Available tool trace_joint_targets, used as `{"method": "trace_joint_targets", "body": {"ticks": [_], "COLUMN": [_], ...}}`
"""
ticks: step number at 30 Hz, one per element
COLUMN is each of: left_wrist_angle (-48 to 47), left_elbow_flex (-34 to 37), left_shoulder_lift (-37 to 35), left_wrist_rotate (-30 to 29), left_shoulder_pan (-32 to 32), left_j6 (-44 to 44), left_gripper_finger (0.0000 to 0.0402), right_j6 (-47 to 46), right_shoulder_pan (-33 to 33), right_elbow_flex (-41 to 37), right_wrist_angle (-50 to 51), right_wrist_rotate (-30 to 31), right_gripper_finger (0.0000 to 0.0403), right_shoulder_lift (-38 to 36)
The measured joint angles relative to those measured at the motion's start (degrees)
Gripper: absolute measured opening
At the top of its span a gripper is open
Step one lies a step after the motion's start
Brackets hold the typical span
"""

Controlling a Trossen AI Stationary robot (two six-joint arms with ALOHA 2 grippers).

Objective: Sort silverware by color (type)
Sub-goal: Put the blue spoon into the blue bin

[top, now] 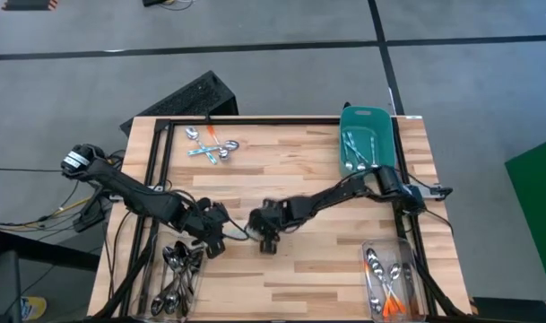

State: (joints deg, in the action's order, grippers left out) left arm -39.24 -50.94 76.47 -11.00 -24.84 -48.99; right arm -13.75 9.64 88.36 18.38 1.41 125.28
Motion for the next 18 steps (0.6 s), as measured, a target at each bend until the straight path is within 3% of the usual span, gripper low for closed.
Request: {"method": "trace_joint_targets", "body": {"ticks": [7, 18], "left_wrist_angle": [-0.62, -1.62], "left_elbow_flex": [-0.02, -0.02], "left_shoulder_lift": [-10.67, -23.65], "left_wrist_rotate": [-8.00, -19.34], "left_shoulder_pan": [4.72, 13.25], "left_j6": [1.86, 3.11], "left_gripper_finger": [0.0146, 0.0146], "right_j6": [1.61, -7.48], "right_shoulder_pan": [-5.46, -21.26], "right_elbow_flex": [-0.04, -18.16], "right_wrist_angle": [16.78, 18.50], "right_wrist_rotate": [5.38, 9.13], "right_gripper_finger": [0.0012, 0.0012], "right_shoulder_lift": [-12.12, -40.05]}}
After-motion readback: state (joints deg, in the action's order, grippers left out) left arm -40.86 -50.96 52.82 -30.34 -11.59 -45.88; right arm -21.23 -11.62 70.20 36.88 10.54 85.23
